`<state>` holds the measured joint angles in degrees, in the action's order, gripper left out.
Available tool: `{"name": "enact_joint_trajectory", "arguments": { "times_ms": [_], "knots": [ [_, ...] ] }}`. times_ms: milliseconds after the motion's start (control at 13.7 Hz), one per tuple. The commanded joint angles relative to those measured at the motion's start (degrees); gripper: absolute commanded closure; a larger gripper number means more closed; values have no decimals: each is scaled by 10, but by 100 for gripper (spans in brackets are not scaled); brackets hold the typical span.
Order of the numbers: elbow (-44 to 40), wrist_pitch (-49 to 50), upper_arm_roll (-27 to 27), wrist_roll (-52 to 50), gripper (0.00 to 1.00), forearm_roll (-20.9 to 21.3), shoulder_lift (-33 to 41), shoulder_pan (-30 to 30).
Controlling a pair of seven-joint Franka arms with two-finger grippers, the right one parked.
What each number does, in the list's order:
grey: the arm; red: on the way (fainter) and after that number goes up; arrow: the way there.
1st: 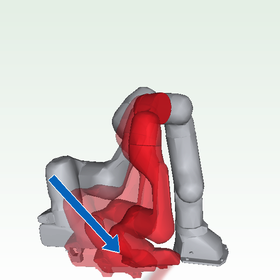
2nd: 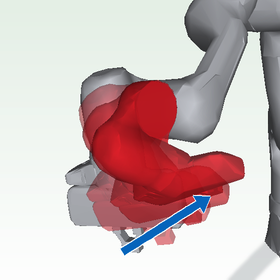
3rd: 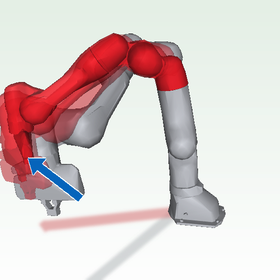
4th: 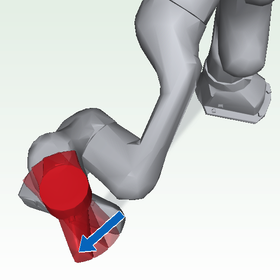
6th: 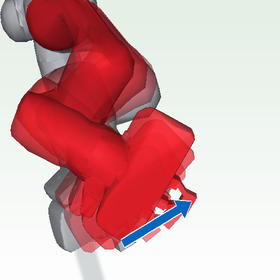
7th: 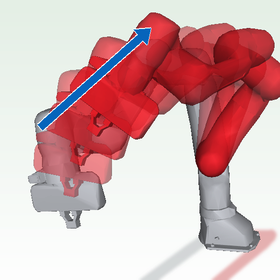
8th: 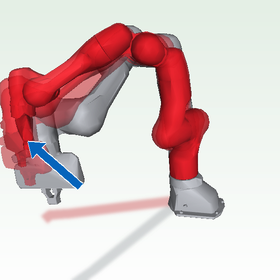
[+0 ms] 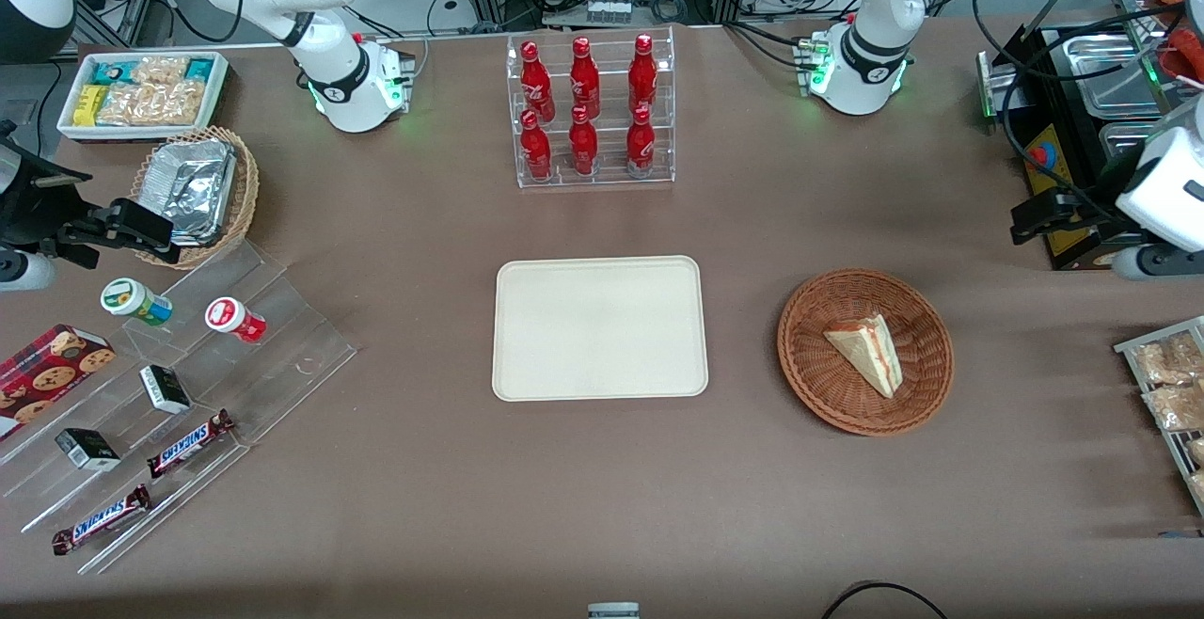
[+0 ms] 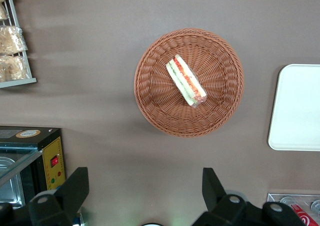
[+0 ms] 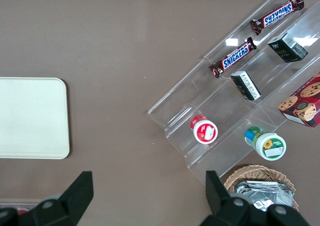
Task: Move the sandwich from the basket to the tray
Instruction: 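Move the left gripper from rest toward the sandwich in the wicker basket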
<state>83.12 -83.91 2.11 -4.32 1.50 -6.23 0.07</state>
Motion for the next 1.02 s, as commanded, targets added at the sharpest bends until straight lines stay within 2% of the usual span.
{"name": "enact_joint_trajectory", "arguments": {
  "times_ms": [0,292,438,729,948],
  "knots": [
    [-4,7,3,-2,0,2,9,0],
    [1,-1,3,-22,0,0,-12,5],
    [30,-36,4,-39,0,-9,-26,5],
    [106,-146,6,-236,0,-21,-47,32],
    [172,-239,7,-343,0,-23,-61,47]
  ]
}}
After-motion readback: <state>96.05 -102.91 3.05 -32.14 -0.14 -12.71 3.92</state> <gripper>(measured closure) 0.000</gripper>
